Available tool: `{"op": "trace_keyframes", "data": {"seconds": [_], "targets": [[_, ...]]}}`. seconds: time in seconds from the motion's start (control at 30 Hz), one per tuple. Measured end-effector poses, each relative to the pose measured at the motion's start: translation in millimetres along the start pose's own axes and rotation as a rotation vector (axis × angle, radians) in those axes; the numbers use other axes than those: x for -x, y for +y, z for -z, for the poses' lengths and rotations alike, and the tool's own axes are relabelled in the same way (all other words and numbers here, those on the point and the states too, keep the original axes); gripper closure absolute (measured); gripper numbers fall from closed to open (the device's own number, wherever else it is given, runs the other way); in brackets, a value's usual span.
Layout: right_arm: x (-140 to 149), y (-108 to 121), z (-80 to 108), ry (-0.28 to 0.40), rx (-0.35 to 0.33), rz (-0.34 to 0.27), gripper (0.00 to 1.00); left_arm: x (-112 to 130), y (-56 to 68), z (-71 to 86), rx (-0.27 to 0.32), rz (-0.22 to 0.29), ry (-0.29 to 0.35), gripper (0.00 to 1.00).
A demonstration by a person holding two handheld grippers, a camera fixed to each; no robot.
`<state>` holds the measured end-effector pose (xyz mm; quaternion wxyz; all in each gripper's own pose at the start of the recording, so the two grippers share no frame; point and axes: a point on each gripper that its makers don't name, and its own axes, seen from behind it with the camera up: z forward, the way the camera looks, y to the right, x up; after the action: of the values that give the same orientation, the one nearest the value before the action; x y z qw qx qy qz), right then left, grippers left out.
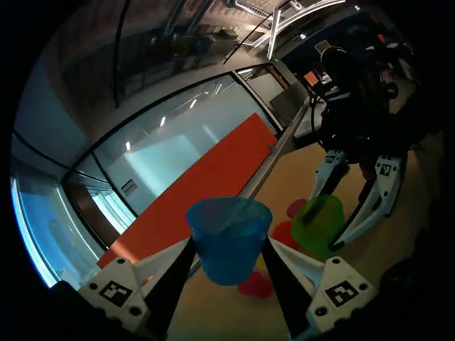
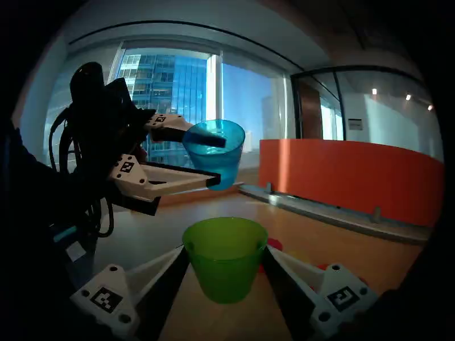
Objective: Pour water
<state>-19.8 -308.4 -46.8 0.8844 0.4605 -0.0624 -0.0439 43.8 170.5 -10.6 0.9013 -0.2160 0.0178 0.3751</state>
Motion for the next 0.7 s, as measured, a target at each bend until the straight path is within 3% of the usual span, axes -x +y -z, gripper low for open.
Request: {"op": "trace_keyframes", "data": {"seconds": [0.7], "targets": [[-1,-10,-12.6,0.002,-0.029,0.005,0.11,-10,-7.2,-2.4,-0.033,-0.124,0.007,0.20]]}}
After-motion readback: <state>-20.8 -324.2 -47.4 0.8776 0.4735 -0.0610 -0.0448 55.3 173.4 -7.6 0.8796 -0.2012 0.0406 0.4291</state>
